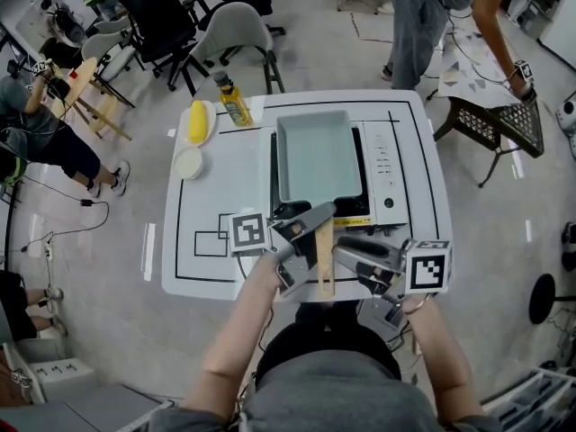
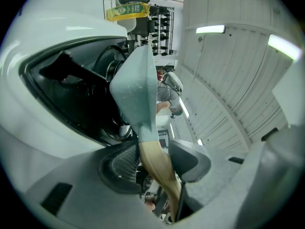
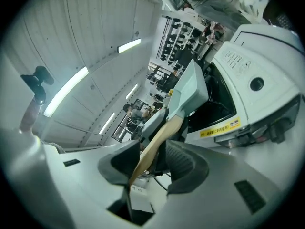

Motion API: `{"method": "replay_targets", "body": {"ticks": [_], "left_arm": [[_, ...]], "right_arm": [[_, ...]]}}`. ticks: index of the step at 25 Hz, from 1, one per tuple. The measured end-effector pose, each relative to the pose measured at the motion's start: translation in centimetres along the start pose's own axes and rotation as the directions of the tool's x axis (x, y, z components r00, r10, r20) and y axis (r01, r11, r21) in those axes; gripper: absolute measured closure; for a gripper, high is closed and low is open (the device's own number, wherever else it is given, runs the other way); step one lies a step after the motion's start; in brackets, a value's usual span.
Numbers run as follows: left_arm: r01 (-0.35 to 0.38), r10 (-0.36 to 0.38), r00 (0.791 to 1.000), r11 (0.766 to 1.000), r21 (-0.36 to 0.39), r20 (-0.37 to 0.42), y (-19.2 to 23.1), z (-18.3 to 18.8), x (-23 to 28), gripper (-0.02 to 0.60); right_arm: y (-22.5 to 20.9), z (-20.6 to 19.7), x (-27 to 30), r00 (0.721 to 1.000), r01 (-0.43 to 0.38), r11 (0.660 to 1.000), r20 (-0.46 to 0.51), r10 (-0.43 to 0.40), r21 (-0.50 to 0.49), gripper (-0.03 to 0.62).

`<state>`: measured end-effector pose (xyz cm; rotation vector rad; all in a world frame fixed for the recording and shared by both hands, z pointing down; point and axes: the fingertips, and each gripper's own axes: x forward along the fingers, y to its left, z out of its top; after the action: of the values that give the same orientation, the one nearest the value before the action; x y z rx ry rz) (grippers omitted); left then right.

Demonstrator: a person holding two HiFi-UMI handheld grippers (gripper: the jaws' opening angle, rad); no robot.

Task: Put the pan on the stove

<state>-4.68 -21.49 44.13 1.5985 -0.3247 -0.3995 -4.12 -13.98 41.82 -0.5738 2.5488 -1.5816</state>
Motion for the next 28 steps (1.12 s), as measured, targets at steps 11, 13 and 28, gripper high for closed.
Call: {"method": "replay_targets", "body": {"ticks": [11, 13, 28], "left_arm": [[-0.007, 0.007, 1.0, 1.0, -0.001, 0.007, 0.0, 0.1, 0.0, 0.403], [-0.009, 0.009, 1.0, 1.0, 0.001, 0.009, 0.0, 0.1, 0.0, 0.403], [-0.016, 0.016, 1.0, 1.0, -0.001, 0.022, 0.5, 0.2, -0.2, 0.386]], "right_arm": [[-0.1, 3.7, -3.2, 0.973, 0.216, 0.954, 0.132, -0.191, -0.21, 0.476], [0.2, 4.2, -3.6, 0.961, 0.262, 0.93, 0.157, -0.228, -0.258, 0.507], [0.1, 6.3, -6.0, 0.881, 0.458, 0.812, 0.309, -0.359, -0.362, 0.591]]}}
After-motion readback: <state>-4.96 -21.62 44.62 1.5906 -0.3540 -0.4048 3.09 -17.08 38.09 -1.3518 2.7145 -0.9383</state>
